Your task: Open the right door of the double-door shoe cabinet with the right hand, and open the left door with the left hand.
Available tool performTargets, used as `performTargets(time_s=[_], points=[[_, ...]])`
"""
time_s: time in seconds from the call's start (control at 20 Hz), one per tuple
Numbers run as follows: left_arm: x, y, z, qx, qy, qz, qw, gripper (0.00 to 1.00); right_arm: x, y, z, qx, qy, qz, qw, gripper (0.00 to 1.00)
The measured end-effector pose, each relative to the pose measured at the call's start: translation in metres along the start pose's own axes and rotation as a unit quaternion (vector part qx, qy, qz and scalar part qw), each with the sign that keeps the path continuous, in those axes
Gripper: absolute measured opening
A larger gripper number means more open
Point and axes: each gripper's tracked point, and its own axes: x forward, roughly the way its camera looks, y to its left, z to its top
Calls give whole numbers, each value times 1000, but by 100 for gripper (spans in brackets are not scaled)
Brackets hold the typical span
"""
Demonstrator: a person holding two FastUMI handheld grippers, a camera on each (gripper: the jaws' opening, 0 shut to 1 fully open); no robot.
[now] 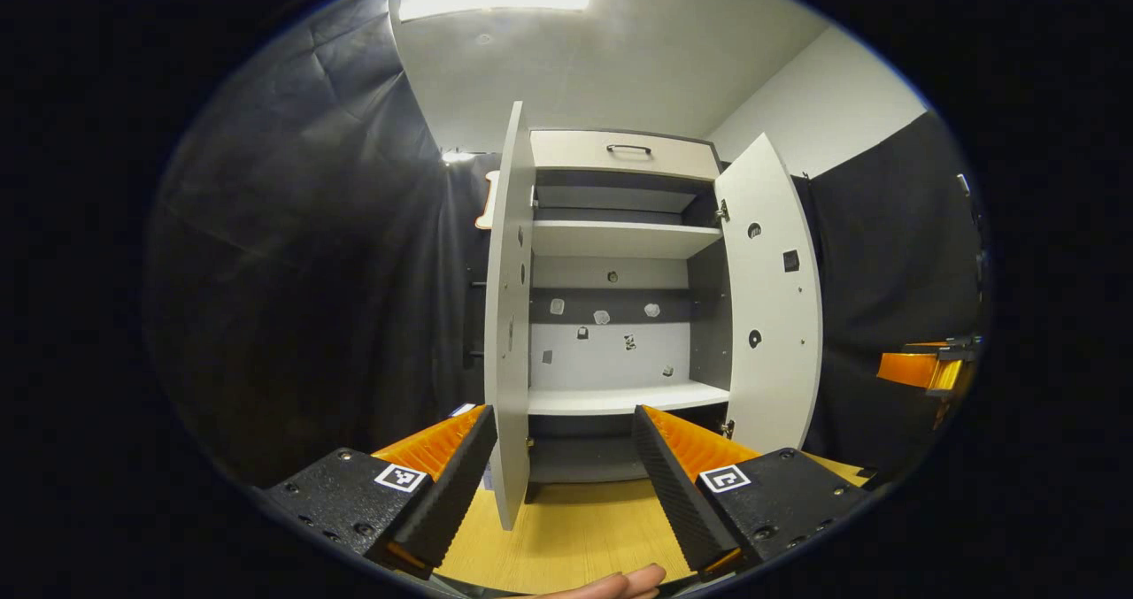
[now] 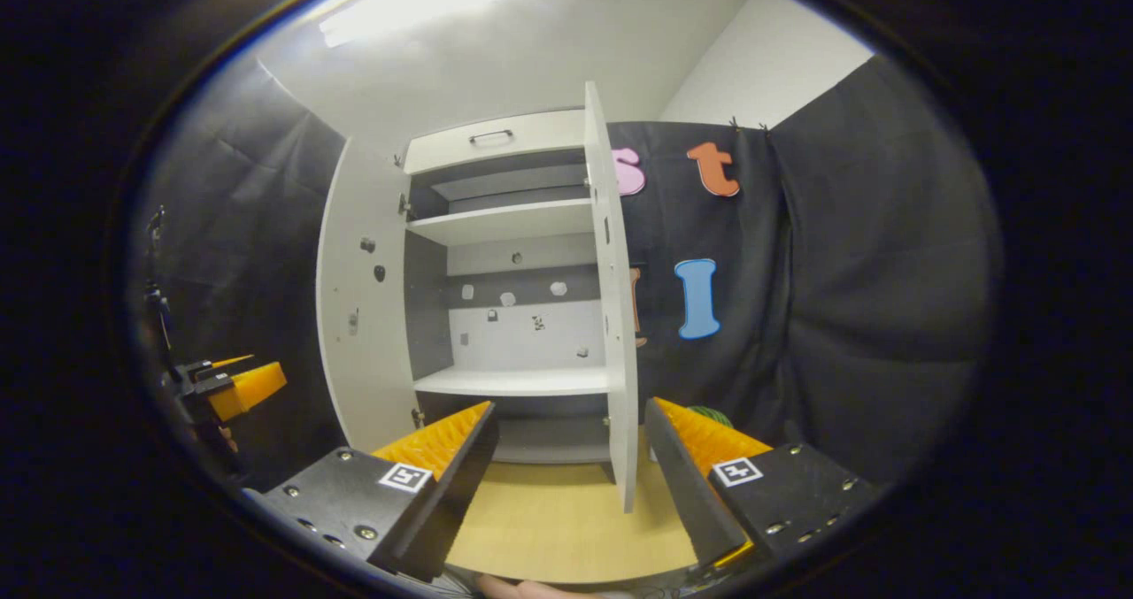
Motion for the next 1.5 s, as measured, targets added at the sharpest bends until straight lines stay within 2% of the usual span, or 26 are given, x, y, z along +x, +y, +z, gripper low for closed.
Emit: performTargets(time_s=[0.05,0.15,0.25,1.2,1.5], points=[[0,0,0,0,-1,1,1000,96,0,0,0,-1,-1,0,1000,99],[0,1,1,-1,-2,3,1000,96,0,4,1,1,-1,4,1000,95],[0,2,1,-1,-2,5,1000,96,0,4,0,1,-1,6,1000,99],[1,-6,0,2,-2,-7,1000,96,2,9,-1,-3,1,7,1000,99],[3,1,-3,-6,6,7,1000,96,0,13,-2,1,0,11,1000,99]])
